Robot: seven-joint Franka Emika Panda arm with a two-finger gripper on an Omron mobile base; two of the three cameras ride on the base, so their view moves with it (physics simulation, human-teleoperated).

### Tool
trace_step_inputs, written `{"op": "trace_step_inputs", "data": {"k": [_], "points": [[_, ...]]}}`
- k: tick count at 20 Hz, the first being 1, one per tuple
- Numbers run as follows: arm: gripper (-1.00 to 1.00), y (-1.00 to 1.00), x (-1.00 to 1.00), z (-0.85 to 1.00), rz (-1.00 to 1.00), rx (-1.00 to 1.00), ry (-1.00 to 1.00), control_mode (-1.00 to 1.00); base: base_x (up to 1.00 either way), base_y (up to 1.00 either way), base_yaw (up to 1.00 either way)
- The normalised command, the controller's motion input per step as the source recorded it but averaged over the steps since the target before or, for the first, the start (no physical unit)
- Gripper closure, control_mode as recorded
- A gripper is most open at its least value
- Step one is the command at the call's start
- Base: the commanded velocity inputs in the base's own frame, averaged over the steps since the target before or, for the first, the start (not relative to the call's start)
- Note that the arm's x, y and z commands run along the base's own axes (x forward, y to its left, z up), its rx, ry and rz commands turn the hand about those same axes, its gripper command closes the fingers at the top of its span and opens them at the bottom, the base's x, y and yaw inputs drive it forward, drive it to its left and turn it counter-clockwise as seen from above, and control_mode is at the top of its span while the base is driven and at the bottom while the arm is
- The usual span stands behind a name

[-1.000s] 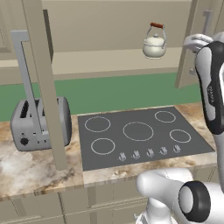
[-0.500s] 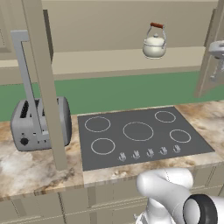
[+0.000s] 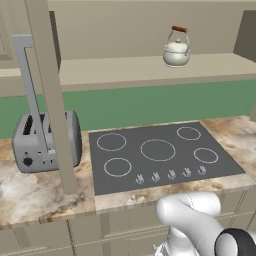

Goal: Open the cabinet, pick the kettle from the cabinet, and place it in the sink.

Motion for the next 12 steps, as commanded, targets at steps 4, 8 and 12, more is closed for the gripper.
{"op": "trace_step_inputs", "data": {"k": [4,8,12], "points": [[1.0,-0.31,-0.42,-0.03,-0.01,0.0,0.0,-1.0,0.0,0.0,0.0],[-1.0,-0.17,-0.21,-0.14,-0.07,0.0,0.05,-1.0,0.0,0.0,0.0],[-1.0,-0.1,-0.13,-0.18,-0.05,0.0,0.06,-1.0,0.0,0.0,0.0]]}}
